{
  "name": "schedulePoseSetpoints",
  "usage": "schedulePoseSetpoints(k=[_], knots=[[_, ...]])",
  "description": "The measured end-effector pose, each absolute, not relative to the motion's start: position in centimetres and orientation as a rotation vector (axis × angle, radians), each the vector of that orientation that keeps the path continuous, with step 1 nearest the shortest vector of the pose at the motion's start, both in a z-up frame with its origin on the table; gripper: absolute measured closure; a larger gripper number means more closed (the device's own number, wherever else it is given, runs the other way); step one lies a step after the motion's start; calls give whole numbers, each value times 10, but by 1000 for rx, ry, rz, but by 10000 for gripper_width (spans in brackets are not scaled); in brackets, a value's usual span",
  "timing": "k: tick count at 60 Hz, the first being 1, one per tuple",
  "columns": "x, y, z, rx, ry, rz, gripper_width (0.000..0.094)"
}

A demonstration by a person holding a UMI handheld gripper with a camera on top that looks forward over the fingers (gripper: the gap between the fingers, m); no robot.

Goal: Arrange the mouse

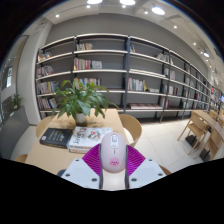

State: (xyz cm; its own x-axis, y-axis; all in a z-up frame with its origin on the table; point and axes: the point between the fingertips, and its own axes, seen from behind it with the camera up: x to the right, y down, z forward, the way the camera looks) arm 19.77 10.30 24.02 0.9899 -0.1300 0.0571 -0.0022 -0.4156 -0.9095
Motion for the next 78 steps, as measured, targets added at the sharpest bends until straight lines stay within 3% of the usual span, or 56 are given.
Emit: schedulePoseSetpoints(k=[4, 9, 14, 21, 32, 38, 48, 53, 55, 70, 78], knots=[[155, 119, 260, -1965, 72, -98, 647], [102, 126, 239, -1973, 25, -75, 649], [62, 127, 191, -2061, -9, -47, 648], [30, 113, 80, -2211, -56, -63, 649], [21, 74, -8, -2392, -42, -37, 644], [22, 71, -9, -2369, -56, -68, 619], [23, 73, -12, -2395, -6, -42, 446], [32, 68, -3, -2413, 41, -79, 179], [33, 69, 10, -2389, 45, -87, 125], [18, 17, 128, -2263, 39, -58, 121], [13, -37, 170, -2224, 10, -63, 126]])
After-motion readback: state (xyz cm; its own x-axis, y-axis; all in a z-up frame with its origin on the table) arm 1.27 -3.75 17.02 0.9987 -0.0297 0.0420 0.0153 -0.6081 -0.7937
